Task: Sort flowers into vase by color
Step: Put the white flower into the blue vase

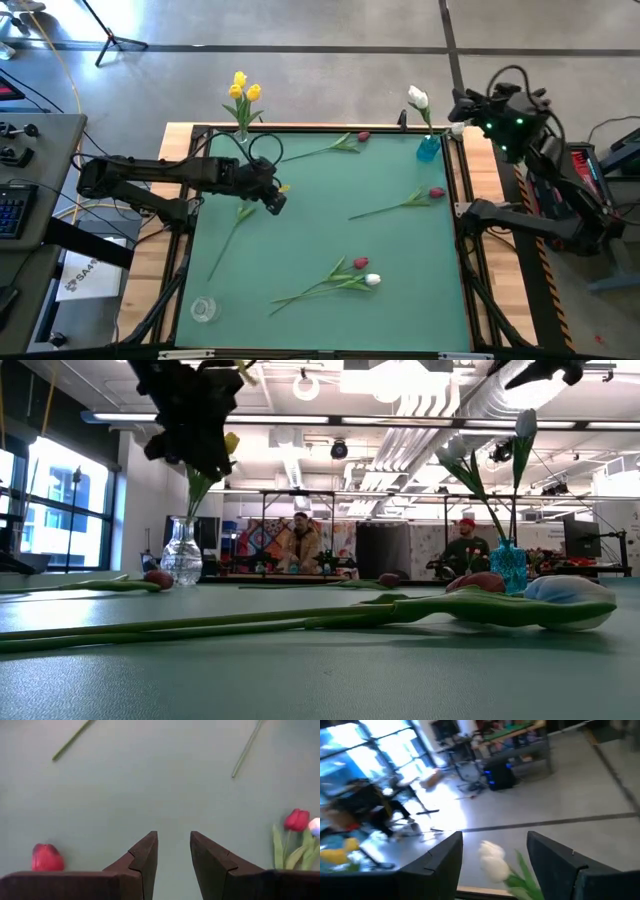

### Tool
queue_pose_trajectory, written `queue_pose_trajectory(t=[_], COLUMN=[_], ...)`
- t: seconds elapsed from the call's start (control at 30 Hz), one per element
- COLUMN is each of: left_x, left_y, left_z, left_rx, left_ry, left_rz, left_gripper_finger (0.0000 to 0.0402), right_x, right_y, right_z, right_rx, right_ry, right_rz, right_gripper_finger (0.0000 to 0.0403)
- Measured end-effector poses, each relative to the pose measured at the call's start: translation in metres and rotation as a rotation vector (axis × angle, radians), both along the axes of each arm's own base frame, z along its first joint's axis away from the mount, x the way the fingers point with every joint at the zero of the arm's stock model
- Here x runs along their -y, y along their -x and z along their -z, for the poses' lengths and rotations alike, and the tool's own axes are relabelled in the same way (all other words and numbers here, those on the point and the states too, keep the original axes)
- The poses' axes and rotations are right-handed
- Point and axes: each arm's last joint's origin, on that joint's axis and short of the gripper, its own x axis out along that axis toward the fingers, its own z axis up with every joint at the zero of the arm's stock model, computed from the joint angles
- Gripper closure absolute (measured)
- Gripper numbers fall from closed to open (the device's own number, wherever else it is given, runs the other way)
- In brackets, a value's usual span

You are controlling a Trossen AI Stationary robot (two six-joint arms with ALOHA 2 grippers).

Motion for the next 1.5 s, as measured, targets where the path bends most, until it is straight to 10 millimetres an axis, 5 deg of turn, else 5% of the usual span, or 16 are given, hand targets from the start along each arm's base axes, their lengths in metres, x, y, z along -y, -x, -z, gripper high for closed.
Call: queue_pose_trajectory(t=[0.5, 0.73, 1.0, 1.33, 1.5], left_x=[0.004, 0.010, 0.048, 0.111, 0.142], left_y=[0.022, -0.004, -0.064, -0.087, -0.103], left_z=[0.019, 0.024, 0.027, 0.085, 0.099], left_rx=[-0.308, -0.177, 0.200, 0.097, 0.242], left_ry=[0.099, 0.134, 0.063, 0.083, 0.098], left_rz=[-0.108, 0.017, 0.444, 0.706, 0.792], left_gripper_finger=[0.0300, 0.0300, 0.0300, 0.0300, 0.0300], right_x=[-0.013, -0.020, -0.027, -0.029, -0.026], right_y=[-0.008, -0.011, -0.021, -0.025, -0.031], right_z=[0.000, 0.002, 0.006, 0.010, 0.012], right_rx=[0.149, 0.134, 0.093, 0.022, -0.022], right_ry=[-0.140, -0.167, -0.201, -0.179, -0.174], right_rz=[-0.507, -0.571, -0.653, -0.621, -0.626], right_gripper_finger=[0.0192, 0.0192, 0.0192, 0.0192, 0.0192])
